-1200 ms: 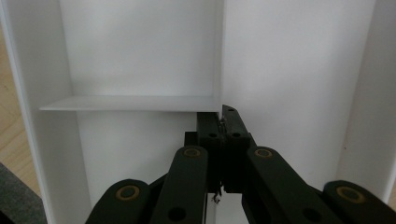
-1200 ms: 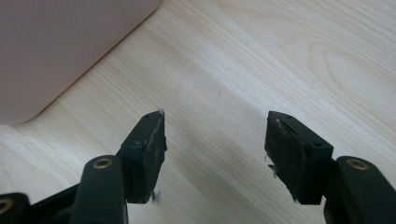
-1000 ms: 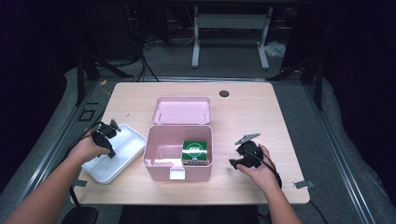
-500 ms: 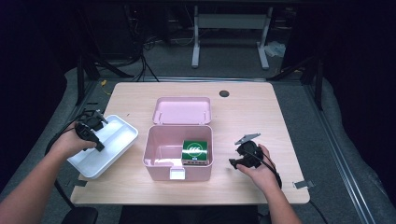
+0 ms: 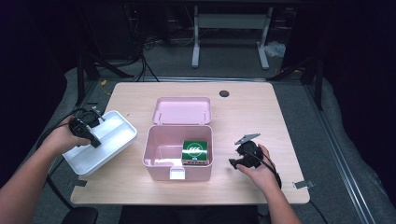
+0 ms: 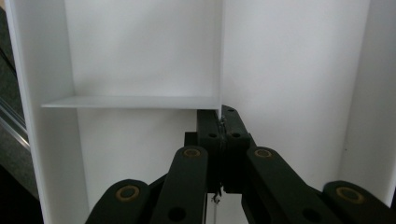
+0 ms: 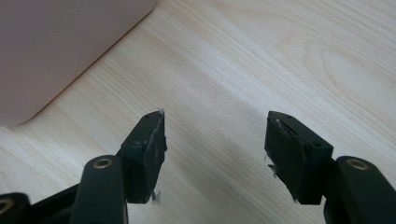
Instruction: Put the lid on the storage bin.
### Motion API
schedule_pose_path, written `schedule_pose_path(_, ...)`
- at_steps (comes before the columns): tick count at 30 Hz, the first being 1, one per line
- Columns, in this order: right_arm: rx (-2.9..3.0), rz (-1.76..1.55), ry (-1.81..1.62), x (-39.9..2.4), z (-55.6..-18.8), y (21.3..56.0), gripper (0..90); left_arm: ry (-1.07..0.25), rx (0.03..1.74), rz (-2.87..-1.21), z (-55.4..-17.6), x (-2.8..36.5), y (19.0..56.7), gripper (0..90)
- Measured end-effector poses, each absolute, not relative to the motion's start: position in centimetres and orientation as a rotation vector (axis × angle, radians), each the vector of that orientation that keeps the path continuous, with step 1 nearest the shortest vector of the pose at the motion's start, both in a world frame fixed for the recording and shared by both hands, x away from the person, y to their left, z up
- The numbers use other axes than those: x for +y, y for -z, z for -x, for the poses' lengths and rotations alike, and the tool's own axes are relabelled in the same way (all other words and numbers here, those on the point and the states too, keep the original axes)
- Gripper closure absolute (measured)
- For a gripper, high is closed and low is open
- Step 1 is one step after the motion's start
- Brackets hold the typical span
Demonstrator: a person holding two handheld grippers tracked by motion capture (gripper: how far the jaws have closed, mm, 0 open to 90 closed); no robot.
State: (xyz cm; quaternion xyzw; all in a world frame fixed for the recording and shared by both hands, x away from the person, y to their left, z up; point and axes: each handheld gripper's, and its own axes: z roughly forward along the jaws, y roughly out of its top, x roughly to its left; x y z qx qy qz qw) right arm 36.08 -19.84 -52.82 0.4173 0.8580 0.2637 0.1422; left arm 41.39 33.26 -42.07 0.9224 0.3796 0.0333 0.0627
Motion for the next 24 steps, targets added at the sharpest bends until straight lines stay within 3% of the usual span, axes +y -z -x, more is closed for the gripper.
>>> schedule_pose_path(11, 2.464, -1.203, -0.772, -19.9, -36.1, 52.7, 37.7, -0.154, 0.938, -2.861, -40.9, 30.7, 37.8, 89.2)
schedule_pose_path(24, 2.438, -1.210, -0.777, -20.1, -36.1, 52.6, 37.7, -0.171, 0.765, -2.894, -41.3, 26.0, 36.1, 89.2)
